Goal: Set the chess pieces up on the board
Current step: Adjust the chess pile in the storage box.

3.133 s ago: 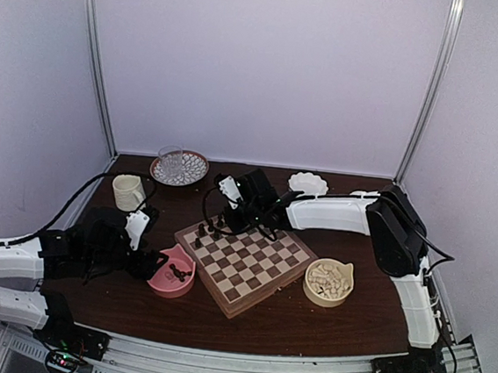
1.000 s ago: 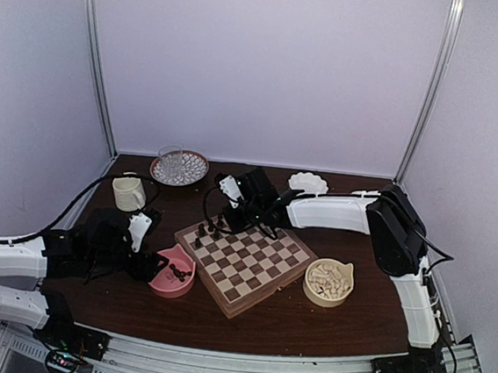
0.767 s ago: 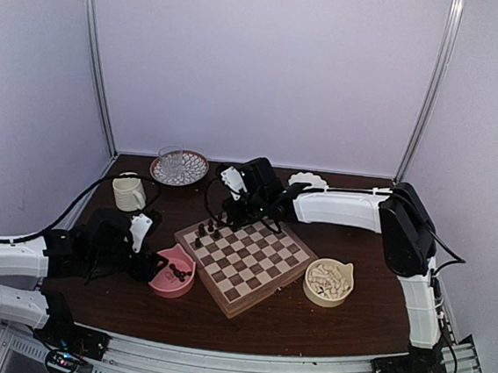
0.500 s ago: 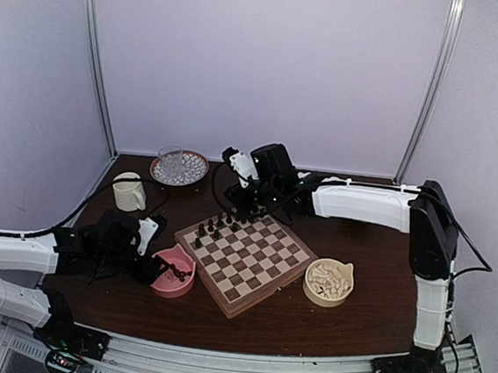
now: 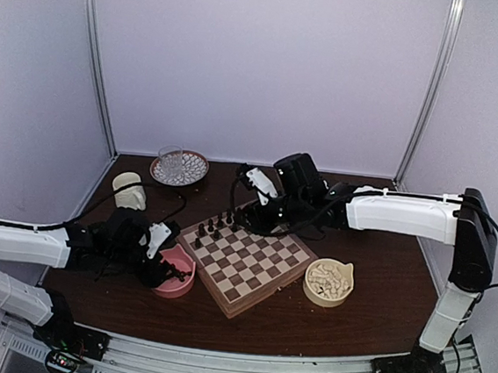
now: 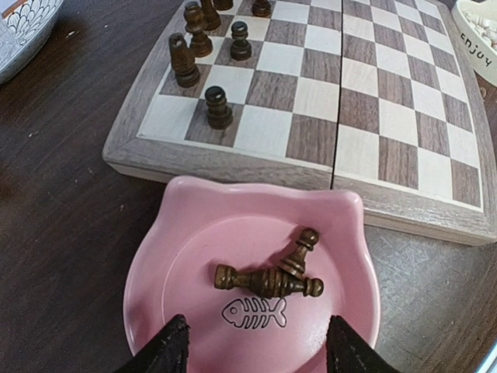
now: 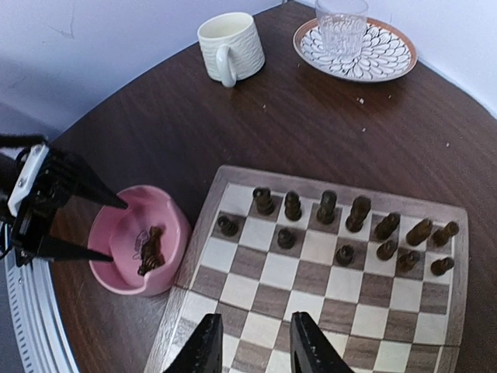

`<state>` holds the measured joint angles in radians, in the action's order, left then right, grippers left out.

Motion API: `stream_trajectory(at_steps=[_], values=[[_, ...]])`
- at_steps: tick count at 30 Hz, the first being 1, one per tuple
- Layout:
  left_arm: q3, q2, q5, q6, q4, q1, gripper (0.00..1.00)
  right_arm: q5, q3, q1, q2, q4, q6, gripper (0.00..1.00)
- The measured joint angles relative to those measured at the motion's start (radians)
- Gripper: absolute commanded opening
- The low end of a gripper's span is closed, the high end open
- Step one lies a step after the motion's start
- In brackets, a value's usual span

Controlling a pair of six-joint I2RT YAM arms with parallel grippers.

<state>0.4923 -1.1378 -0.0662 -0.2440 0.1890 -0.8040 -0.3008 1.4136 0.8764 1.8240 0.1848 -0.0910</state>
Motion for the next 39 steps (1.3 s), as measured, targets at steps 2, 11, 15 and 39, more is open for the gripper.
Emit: stream_trajectory(at_steps=[2,11,15,39], values=[[0.007,-0.015,0.003,0.031,-0.001,0.0,0.54,-0.022,-0.063,0.005,-0.037,0.007,-0.009,0.32],[0.086,-0.11,-0.008,0.098,0.011,0.0,0.39,-0.018,-0.259,0.019,-0.109,-0.053,0.002,0.32],[0.109,-0.144,-0.036,0.105,0.01,0.002,0.24,0.017,-0.298,0.021,-0.112,-0.098,0.017,0.32],[0.177,-0.308,-0.054,0.091,0.047,0.034,0.0,0.067,-0.354,0.021,-0.131,-0.22,0.048,0.31]])
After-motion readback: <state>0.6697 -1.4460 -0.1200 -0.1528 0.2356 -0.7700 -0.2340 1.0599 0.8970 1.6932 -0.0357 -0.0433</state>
